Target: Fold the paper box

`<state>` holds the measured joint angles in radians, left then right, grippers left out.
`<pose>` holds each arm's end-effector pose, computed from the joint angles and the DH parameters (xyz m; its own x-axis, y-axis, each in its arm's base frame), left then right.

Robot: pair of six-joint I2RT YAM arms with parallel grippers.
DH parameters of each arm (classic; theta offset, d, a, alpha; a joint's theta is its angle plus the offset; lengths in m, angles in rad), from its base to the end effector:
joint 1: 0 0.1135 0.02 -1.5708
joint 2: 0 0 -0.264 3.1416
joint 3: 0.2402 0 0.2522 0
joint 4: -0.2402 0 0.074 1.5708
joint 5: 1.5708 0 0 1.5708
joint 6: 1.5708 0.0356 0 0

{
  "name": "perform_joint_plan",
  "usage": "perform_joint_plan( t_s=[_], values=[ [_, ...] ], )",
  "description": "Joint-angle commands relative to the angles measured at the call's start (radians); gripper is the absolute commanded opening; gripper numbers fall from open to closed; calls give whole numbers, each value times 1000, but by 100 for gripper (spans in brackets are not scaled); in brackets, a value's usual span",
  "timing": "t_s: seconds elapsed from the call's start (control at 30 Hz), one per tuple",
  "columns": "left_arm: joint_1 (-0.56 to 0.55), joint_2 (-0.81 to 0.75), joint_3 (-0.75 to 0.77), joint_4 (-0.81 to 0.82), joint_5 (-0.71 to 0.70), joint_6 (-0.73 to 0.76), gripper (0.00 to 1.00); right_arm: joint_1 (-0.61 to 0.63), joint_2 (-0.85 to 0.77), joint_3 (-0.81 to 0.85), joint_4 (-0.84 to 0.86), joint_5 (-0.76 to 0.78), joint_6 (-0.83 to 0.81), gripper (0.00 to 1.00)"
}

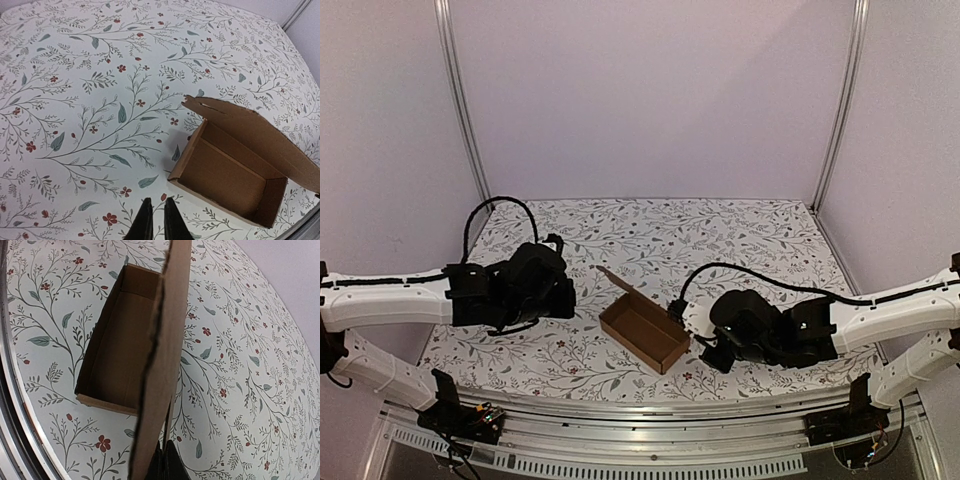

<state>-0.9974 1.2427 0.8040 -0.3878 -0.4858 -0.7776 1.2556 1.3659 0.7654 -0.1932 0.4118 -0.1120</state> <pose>0.1516 -0.2041 0.2361 -0.6851 -0.0826 -0.7237 0.1272 0.9647 -0.2305 0.0994 0.2590 0.2070 -0.1320 -0.7352 -0.6649 -0.8040 0.4717 -0.3619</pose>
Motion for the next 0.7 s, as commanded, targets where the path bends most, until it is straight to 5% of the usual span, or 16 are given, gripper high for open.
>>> perform_joint_plan(
  t_s=[0.0, 0.33, 0.5, 0.67],
  values=[
    [20, -62, -21, -48, -47, 26, 10, -16, 27, 36, 17, -50, -117, 0],
    [36, -193, -107, -32, -37, 72, 14, -213, 60, 119, 15, -395, -313, 0],
    [59, -219, -132, 18, -6, 121, 18, -332, 88, 163, -68, -697, -409, 0],
    [73, -201, -178, 151, 121, 260, 16, -393, 115, 177, -78, -738, -486, 0]
  ],
)
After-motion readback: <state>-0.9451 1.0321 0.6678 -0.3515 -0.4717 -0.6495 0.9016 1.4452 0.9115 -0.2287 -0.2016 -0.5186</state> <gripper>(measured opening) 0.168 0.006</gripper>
